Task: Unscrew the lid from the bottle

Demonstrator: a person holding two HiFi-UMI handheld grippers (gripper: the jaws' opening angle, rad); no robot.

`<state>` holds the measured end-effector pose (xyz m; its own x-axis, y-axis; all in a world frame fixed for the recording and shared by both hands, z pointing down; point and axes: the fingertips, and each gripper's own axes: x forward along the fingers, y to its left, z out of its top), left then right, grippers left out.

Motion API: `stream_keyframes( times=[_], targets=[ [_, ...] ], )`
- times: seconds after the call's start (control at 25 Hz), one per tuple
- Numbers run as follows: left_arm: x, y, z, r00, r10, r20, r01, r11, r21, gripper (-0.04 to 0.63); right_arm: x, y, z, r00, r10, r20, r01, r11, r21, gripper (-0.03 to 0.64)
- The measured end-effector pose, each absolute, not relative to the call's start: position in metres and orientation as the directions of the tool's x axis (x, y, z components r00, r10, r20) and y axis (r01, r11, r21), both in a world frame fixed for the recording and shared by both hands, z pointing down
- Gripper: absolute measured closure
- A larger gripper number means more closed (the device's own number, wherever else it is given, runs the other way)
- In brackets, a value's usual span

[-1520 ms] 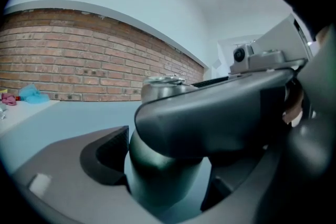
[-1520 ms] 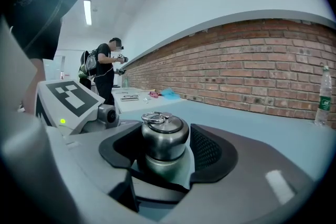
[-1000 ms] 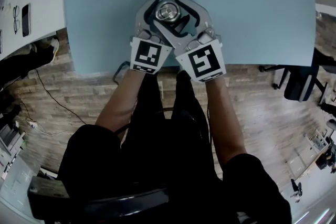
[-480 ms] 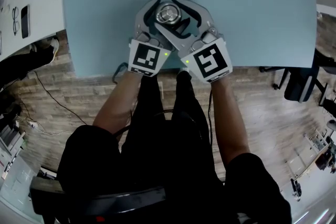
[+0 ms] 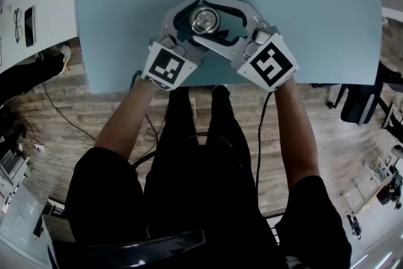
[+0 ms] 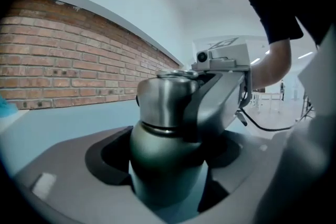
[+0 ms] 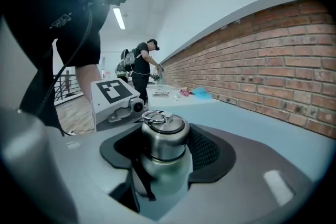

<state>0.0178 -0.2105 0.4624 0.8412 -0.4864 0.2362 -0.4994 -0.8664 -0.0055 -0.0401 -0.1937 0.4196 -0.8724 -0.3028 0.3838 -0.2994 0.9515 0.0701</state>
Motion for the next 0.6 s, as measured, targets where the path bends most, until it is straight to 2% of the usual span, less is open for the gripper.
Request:
stream_keyframes(
  times=[0.28, 0.6],
  targets=[
    [0.0205, -0.2062, 0.4603, 0.891, -0.38, 0.25, -0.388, -0.921, -0.019, 0.218, -0.0387, -0.1889, 0.4197, -0.908, -0.135, 0.397, -0.132, 0.991, 0.034, 0.353],
    [0.0209, -0.2024, 0.4609, 0.919, -0.283, 0.275, -0.289, -0.957, -0.019, 0.218, -0.0392, -0.187, 0.4202, -0.915, -0.062, 0.399, -0.063, 0.998, 0.011, 0.353]
  ],
)
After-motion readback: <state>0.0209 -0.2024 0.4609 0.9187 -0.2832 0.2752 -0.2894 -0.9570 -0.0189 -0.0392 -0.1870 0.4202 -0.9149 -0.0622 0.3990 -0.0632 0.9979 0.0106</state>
